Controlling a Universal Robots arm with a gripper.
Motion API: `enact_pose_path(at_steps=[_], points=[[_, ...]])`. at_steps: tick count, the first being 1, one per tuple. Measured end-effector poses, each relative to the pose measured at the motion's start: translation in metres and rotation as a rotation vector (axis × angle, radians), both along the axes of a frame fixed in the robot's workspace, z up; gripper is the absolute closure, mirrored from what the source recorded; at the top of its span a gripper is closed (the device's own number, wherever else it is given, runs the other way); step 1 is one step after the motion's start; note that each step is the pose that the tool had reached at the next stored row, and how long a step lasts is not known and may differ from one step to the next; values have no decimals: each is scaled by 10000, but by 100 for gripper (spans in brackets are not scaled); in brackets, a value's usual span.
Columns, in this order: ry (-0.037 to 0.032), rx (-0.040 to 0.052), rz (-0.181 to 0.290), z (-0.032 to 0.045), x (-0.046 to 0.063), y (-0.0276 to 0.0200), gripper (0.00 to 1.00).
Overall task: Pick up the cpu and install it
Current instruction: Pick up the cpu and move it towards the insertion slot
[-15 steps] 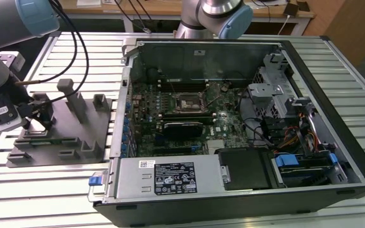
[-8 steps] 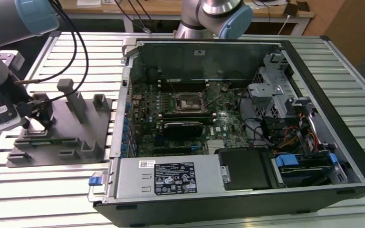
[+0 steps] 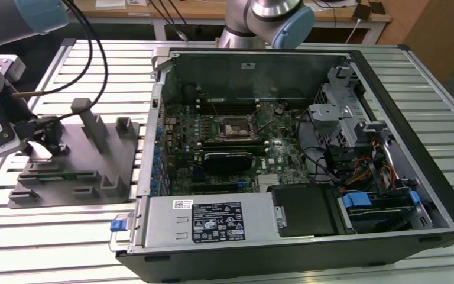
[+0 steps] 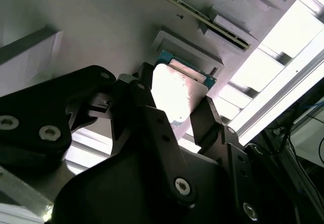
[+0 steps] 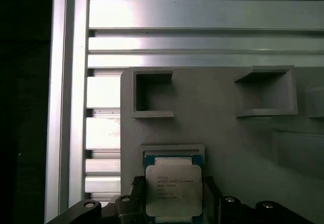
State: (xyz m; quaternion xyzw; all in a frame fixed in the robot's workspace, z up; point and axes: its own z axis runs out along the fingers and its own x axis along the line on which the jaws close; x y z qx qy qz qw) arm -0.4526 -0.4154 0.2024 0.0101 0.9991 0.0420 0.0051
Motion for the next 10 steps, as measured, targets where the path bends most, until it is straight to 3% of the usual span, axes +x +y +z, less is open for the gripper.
enact_pose_path(at_steps=[10], points=[[-38, 1, 0, 167, 0, 0, 46]])
